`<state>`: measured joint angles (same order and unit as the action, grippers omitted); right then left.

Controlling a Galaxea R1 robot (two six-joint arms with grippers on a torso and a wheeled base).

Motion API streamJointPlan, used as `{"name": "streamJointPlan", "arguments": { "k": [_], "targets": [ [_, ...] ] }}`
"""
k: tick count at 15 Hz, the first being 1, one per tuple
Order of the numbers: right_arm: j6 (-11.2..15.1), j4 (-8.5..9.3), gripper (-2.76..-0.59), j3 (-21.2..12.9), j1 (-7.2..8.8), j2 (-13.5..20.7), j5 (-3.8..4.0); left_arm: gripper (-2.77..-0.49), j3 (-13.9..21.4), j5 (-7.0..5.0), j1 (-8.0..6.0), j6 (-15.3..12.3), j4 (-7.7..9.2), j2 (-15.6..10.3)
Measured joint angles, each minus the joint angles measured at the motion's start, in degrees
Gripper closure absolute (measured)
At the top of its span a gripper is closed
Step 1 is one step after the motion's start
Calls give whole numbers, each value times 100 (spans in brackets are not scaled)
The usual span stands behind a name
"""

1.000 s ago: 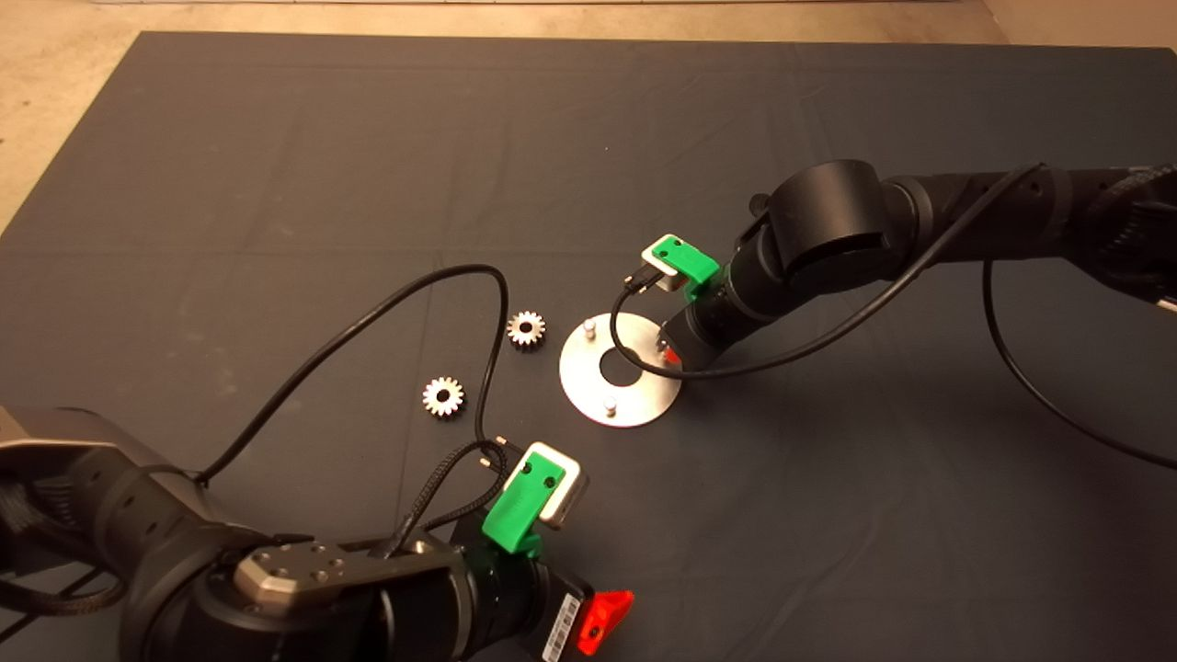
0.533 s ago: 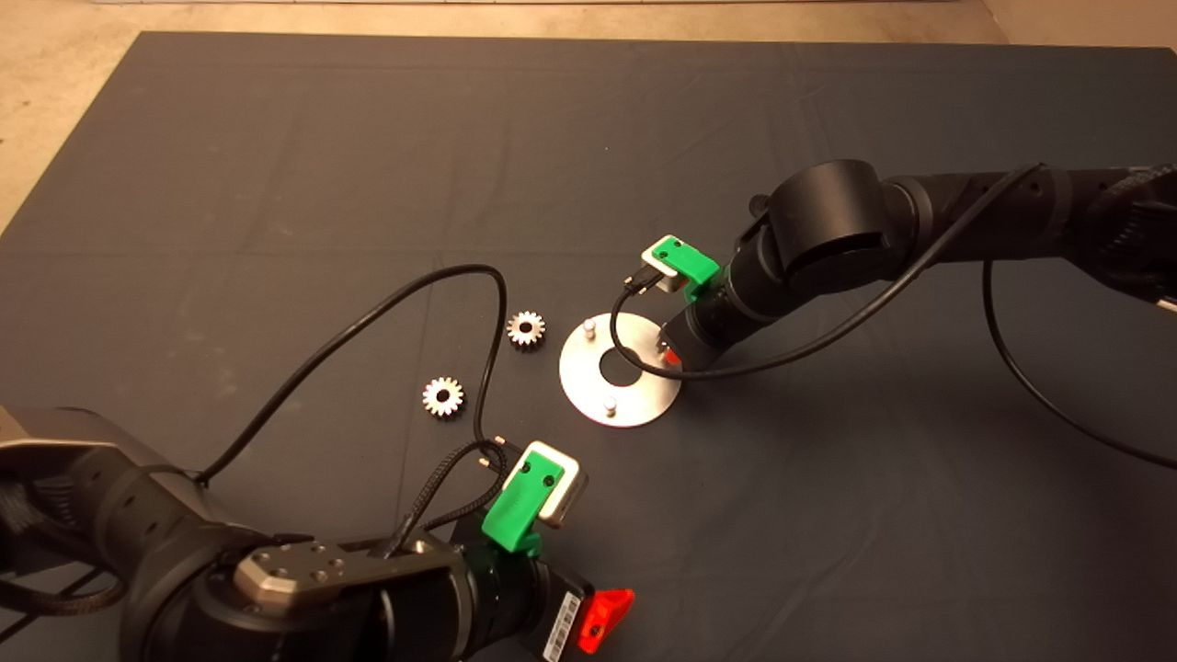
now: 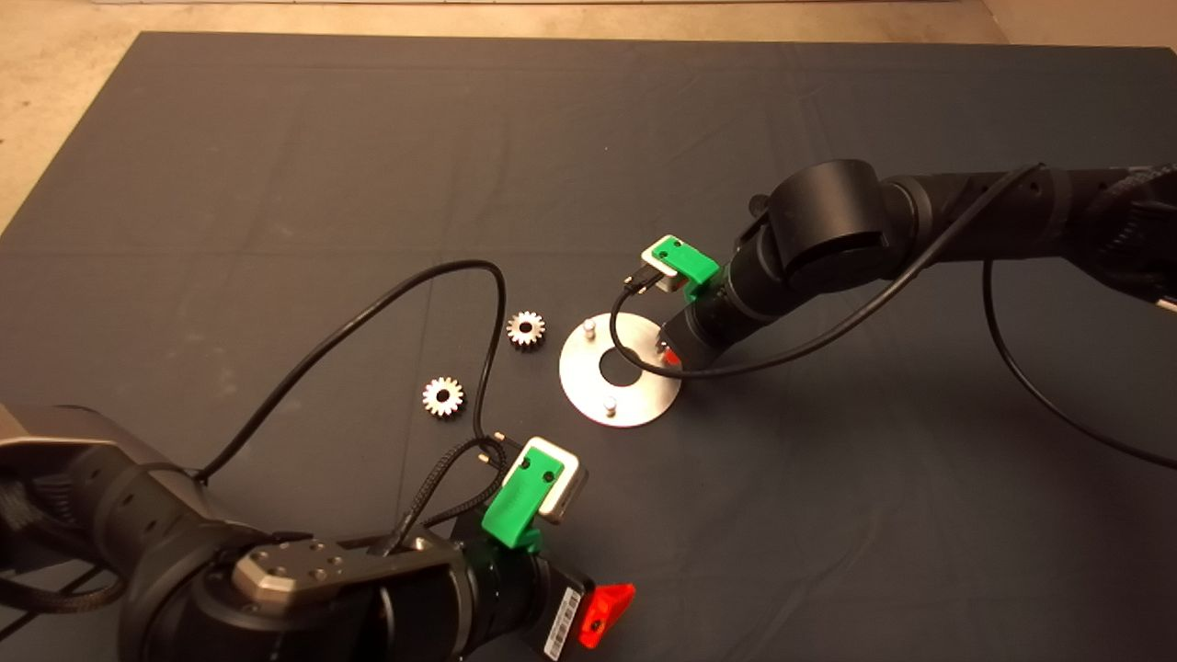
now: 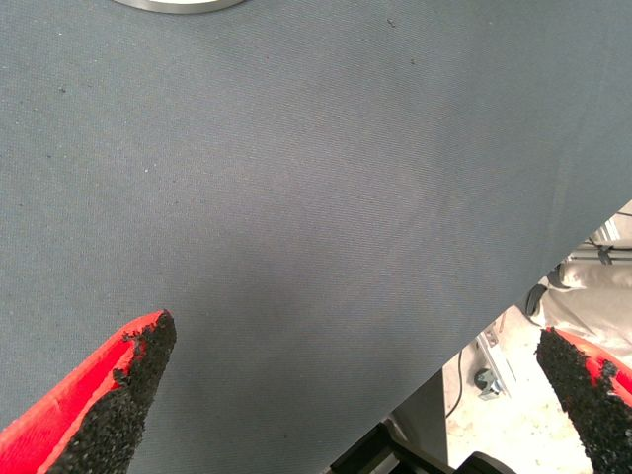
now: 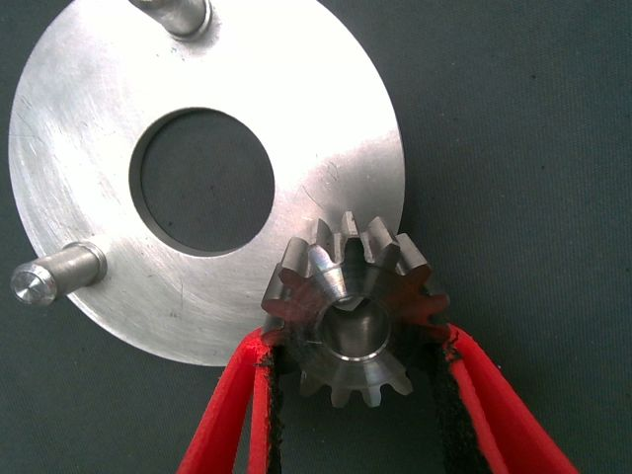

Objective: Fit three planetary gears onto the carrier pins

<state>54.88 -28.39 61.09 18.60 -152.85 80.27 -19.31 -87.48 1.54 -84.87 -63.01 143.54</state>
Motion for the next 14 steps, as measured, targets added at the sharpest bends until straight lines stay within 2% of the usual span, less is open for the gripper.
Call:
{"name": "streamJointPlan", "arguments": {
  "k": [2, 6, 14],
  "targets": [
    [0, 22, -82, 49, -2, -2, -119, -264, 0, 0, 0, 0, 0, 4],
    [0, 39, -81, 93, 2, -7, -158, -264, 0, 0, 0, 0, -2, 28],
    [-6, 41, -81, 97, 5, -7, -156, -264, 0, 0, 0, -3, -5, 28]
  ]
}}
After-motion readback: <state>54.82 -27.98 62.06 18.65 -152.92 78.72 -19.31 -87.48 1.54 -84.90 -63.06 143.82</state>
